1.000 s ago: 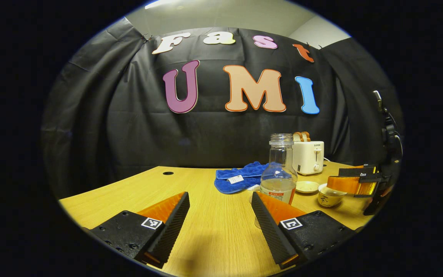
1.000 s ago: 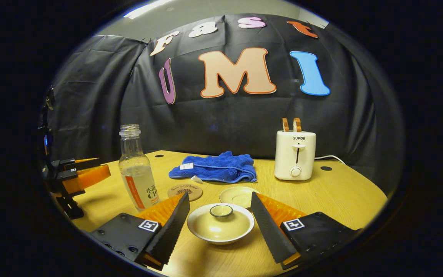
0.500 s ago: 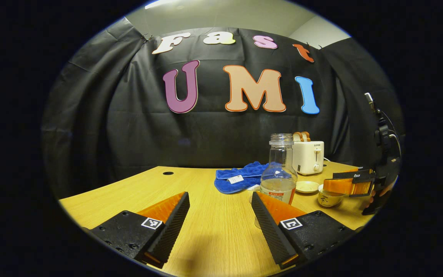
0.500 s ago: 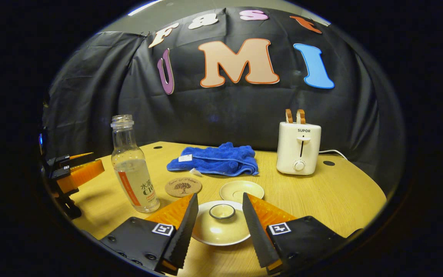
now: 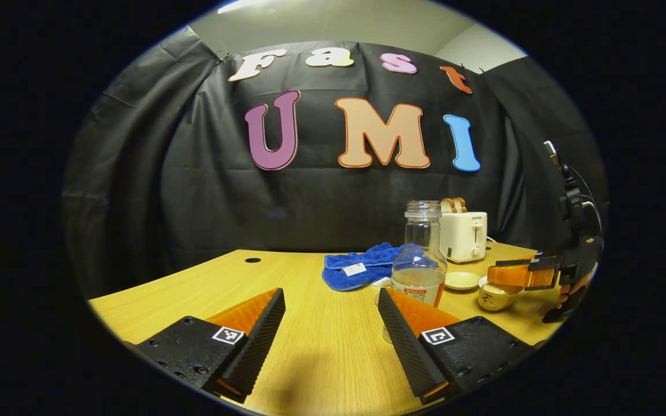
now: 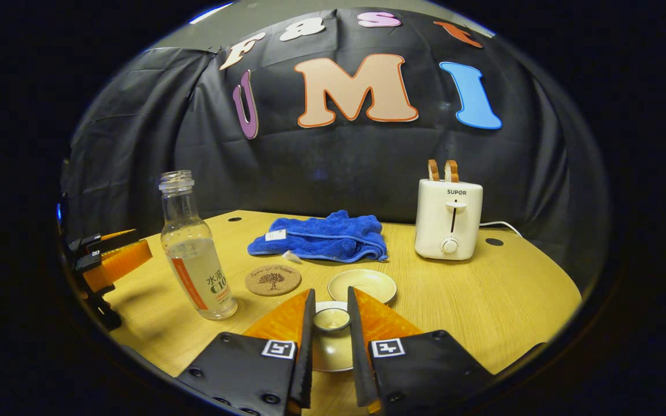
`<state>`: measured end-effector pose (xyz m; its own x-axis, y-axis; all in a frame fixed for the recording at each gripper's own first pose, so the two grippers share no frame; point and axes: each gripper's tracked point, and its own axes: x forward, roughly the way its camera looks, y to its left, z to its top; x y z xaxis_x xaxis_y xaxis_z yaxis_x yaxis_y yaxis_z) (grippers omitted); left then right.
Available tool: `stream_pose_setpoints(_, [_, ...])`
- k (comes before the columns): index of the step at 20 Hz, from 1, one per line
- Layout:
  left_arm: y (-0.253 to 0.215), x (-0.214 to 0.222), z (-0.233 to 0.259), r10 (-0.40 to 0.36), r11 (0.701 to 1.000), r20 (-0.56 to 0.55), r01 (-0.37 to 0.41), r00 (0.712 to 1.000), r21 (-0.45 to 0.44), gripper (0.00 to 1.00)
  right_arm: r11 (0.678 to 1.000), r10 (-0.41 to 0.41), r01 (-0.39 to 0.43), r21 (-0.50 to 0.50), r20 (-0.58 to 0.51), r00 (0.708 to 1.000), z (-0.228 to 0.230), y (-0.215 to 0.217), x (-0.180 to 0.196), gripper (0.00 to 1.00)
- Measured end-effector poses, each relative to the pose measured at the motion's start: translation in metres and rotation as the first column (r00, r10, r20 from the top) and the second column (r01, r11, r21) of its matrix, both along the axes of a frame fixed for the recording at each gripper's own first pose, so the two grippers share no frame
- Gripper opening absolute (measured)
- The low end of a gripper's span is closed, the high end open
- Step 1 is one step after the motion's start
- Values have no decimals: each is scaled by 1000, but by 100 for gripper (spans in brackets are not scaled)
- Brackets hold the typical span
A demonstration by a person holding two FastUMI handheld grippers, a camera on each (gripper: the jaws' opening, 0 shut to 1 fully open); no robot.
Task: Open the teacup lid with one hand, grasp the water bottle and pour water into the teacup with the other hand; after pouring, place the water bottle on the coaster and then close the teacup lid.
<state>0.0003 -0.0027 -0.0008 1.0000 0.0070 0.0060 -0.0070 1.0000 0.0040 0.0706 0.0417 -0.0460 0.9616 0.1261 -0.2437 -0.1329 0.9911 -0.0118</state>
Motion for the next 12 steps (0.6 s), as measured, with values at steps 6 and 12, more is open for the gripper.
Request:
stream_pose_setpoints(6, [0, 0, 0, 0, 1000, 0, 0, 1000, 0, 95, 1000, -1, 1, 4, 1, 1000, 0, -1, -1, 33])
stream_pose_setpoints(12, [-2, 0, 0, -8, 1000, 0, 8, 1000, -1, 95, 1000, -17, 15, 19, 84, 996, 15, -4, -7, 33])
